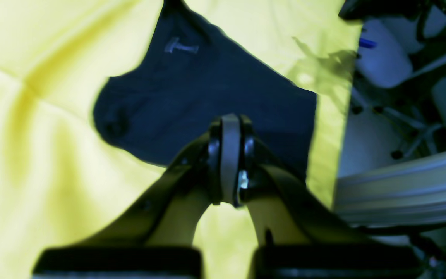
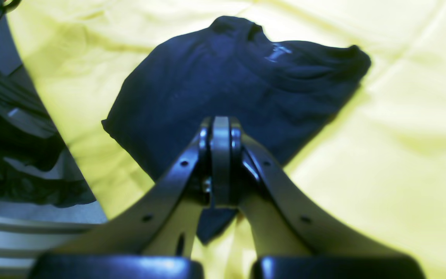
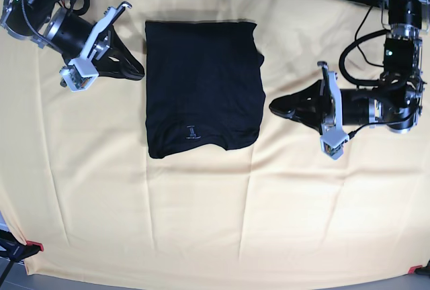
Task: Fold the T-shirt properly
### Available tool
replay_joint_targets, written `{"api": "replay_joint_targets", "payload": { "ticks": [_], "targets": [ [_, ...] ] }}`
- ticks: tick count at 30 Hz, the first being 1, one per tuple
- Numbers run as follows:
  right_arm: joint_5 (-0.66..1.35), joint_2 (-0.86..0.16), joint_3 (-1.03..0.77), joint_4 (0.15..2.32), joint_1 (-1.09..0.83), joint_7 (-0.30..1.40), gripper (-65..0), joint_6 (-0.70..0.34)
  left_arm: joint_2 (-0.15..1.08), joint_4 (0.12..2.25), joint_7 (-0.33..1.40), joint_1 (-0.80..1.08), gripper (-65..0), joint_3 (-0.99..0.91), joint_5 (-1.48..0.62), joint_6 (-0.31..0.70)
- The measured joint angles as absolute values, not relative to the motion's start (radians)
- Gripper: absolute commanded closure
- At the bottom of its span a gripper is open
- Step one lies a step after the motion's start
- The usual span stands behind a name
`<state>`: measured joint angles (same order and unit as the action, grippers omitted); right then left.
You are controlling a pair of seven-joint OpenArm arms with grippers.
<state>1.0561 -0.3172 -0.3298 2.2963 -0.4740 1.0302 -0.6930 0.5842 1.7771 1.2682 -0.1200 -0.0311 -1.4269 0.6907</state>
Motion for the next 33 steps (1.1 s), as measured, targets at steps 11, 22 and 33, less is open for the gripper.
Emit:
{"api": "replay_joint_targets", "payload": {
  "ticks": [11,22,33],
  "targets": [
    [1.188,-0.316,-0.606,2.342,-0.707,1.145,0.0,-0.693,0.585,2.175,1.272,0.311,0.0,-0.346,-1.433,0.693],
    [1.401,-0.317,-0.856,2.343,-0.903,1.318,0.0,-0.693,0.585,2.228,1.280,0.700,0.0,-0.612,-1.426,0.693],
    [1.425,-0.318,-0.884,2.343,-1.131,1.400,0.0,-0.693,0.585,2.230,1.349,1.044,0.0,-0.715,-1.433,0.693]
  ]
}}
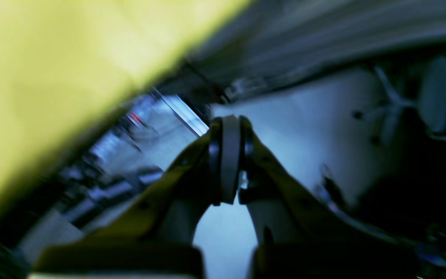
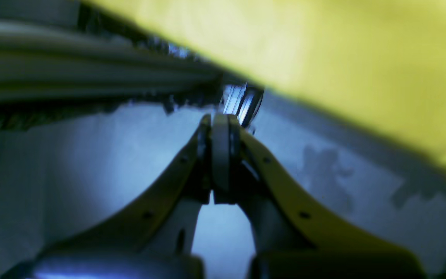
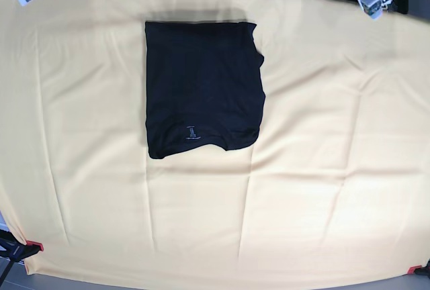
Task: Fold the T-shirt properly
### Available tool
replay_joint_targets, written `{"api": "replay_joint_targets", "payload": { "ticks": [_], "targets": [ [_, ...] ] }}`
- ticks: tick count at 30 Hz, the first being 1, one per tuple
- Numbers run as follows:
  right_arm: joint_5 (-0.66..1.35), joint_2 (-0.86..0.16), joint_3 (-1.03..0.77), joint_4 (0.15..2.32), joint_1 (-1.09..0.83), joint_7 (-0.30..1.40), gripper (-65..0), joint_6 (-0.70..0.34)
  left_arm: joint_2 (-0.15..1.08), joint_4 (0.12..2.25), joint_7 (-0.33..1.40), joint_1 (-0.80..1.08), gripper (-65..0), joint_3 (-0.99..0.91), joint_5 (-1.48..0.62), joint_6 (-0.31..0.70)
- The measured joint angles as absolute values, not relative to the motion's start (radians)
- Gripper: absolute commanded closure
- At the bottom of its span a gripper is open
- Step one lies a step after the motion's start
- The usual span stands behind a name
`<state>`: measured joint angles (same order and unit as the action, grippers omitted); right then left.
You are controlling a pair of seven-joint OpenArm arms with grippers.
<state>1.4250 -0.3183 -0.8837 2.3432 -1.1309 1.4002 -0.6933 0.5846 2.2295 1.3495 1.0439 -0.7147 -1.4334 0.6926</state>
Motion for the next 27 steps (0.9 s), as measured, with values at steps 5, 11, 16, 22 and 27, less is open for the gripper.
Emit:
{"api": "replay_joint_targets", "payload": {
  "ticks": [5,11,16,22,27],
  "targets": [
    [1.425,-0.318,-0.884,2.343,-1.237,1.399,0.0,-0.693,0.586,2.231,1.345,1.185,0.0,-0.715,-1.434,0.693],
    [1.433,-0.320,-0.871,2.304,-1.293,1.399,0.0,-0.694,0.579,2.231,1.345,1.290,0.0,-0.704,-1.431,0.693],
    [1.419,-0.322,-0.752,2.118,-1.290,1.398,0.0,-0.694,0.545,2.215,1.327,1.293,0.0,-0.611,-1.352,0.693],
    [1.216,-0.323,-0.527,1.940,-1.254,1.302,0.0,-0.693,0.545,2.125,1.168,1.283,0.0,-0.400,-1.147,0.690],
    [0.974,-0.323,-0.366,1.787,-1.127,1.134,0.0,-0.698,0.544,2.009,1.007,1.194,0.0,-0.247,-0.953,0.576]
  ]
}}
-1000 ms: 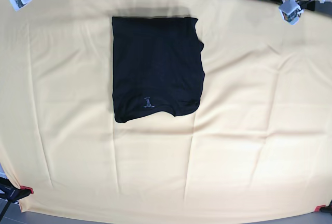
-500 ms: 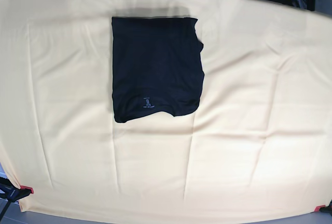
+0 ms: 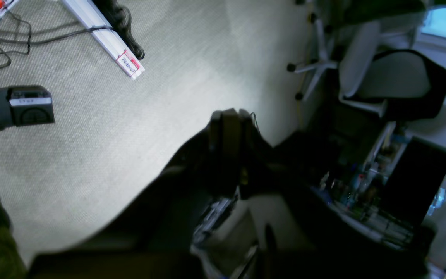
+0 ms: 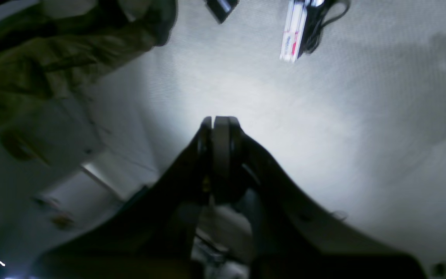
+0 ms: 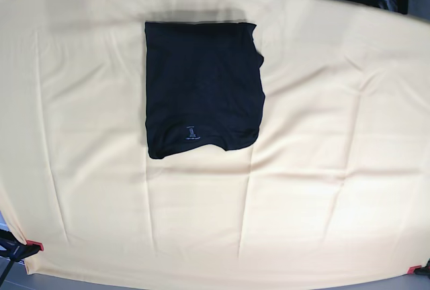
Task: Fold the T-shirt properly
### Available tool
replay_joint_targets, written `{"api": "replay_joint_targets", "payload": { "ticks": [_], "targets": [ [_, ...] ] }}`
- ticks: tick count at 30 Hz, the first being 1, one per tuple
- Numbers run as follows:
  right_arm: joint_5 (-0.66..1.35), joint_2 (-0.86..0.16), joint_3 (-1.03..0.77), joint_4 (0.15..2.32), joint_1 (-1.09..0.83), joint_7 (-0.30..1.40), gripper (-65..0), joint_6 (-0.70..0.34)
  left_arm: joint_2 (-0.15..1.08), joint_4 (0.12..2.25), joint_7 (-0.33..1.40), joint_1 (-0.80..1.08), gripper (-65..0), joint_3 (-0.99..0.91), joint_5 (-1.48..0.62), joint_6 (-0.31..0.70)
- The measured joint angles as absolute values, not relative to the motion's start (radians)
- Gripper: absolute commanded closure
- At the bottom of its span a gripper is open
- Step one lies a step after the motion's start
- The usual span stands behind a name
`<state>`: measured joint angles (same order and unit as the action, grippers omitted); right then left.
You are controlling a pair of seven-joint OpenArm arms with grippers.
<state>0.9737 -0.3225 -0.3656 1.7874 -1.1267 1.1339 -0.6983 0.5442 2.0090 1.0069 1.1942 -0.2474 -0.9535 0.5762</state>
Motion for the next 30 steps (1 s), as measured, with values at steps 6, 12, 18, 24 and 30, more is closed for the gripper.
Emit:
{"api": "replay_joint_targets", "payload": {
  "ticks": [6,12,18,24,30],
  "targets": [
    [0.740,-0.320,-0.229,1.546,-0.960,0.918,0.0,-0.691,0.476,1.763,0.835,1.029,0.0,-0.130,-0.770,0.535],
    [0.534,-0.319,-0.092,1.266,-0.776,0.664,0.0,-0.691,0.393,1.428,0.640,0.815,0.0,-0.062,-0.618,0.532],
    [0.392,-0.316,0.054,1.005,-0.589,0.473,0.0,-0.688,0.333,1.053,0.422,0.609,0.0,-0.008,-0.501,0.533],
    [0.268,-0.279,0.138,0.832,-0.450,0.342,0.0,-0.429,0.260,0.734,0.183,0.437,0.0,0.008,-0.356,0.514],
    [0.119,-0.207,0.149,0.715,-0.389,0.297,0.0,-0.227,0.200,0.615,0.052,0.349,0.0,0.010,-0.182,0.259]
  ]
}}
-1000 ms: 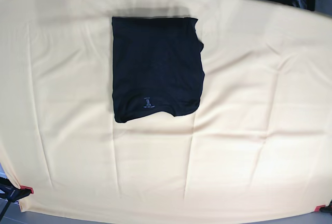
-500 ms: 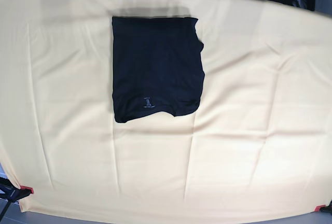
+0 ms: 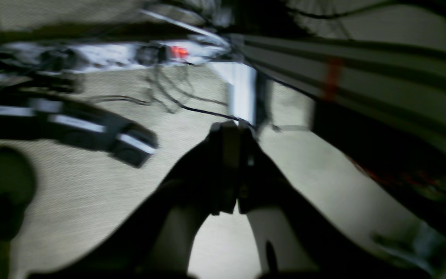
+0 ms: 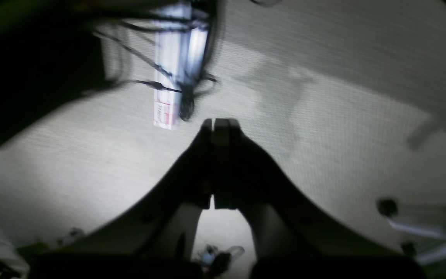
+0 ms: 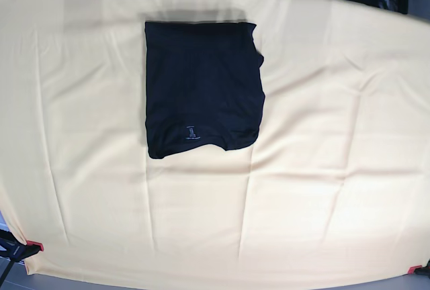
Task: Fold the T-shirt properly
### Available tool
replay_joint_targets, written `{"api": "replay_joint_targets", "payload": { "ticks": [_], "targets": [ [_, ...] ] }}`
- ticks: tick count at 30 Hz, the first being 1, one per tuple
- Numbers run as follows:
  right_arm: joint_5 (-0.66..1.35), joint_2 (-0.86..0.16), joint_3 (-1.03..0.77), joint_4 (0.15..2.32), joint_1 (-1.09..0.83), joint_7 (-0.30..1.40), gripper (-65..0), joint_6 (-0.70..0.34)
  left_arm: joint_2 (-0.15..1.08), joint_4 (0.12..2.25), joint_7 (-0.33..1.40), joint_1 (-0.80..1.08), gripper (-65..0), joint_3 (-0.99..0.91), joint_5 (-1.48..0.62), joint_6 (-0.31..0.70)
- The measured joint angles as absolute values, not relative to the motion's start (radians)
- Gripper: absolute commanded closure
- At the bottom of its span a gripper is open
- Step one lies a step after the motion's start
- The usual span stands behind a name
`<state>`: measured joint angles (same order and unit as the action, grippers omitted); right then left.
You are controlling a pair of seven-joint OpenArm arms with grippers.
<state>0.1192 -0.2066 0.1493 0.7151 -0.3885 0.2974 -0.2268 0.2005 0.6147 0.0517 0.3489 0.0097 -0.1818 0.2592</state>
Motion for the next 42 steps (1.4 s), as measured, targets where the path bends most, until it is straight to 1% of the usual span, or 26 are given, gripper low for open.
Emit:
{"api": "replay_joint_targets", "payload": {
  "ticks": [3,6,8,10,12,15,18,21,24,27,37,42],
  "targets": [
    [0.097,-0.210,0.149,0.675,-0.385,0.239,0.0,-0.216,0.197,0.612,0.022,0.346,0.0,0.025,-0.168,0.173],
    [0.094,-0.213,0.149,0.632,-0.385,0.185,0.0,-0.240,0.202,0.608,0.025,0.349,0.0,0.088,-0.167,0.160],
    [0.094,-0.207,0.149,0.612,-0.387,0.142,0.0,-0.255,0.196,0.607,-0.004,0.350,0.0,0.147,-0.167,0.133],
    [0.094,-0.198,0.149,0.601,-0.387,0.123,0.0,-0.241,0.176,0.601,-0.030,0.348,0.0,0.200,-0.168,0.057],
    [0.093,-0.190,0.151,0.596,-0.387,0.107,0.0,-0.182,0.147,0.575,-0.062,0.343,0.0,0.235,-0.170,0.001],
    [0.077,-0.176,0.162,0.595,-0.385,0.073,0.0,-0.153,0.102,0.524,-0.117,0.344,0.0,0.255,-0.168,-0.001],
    [0.043,-0.133,0.182,0.595,-0.384,0.054,0.0,-0.122,0.056,0.504,-0.126,0.346,0.0,0.269,-0.168,-0.002],
    [0.044,-0.080,0.208,0.595,-0.385,0.025,0.0,-0.118,0.038,0.504,-0.131,0.331,0.0,0.269,-0.206,0.002],
    [0.041,-0.051,0.236,0.595,-0.380,0.020,0.0,-0.084,0.036,0.504,-0.139,0.316,0.0,0.268,-0.211,-0.004],
    [0.041,-0.047,0.256,0.595,-0.379,0.018,0.0,-0.066,0.035,0.482,-0.155,0.319,0.0,0.268,-0.212,-0.005],
    [0.042,-0.047,0.256,0.595,-0.364,0.017,0.0,-0.067,0.037,0.481,-0.168,0.307,0.0,0.268,-0.190,-0.004],
    [0.042,-0.043,0.256,0.595,-0.370,0.018,0.0,-0.063,0.037,0.481,-0.147,0.313,0.0,0.268,-0.194,-0.004]
  ]
}}
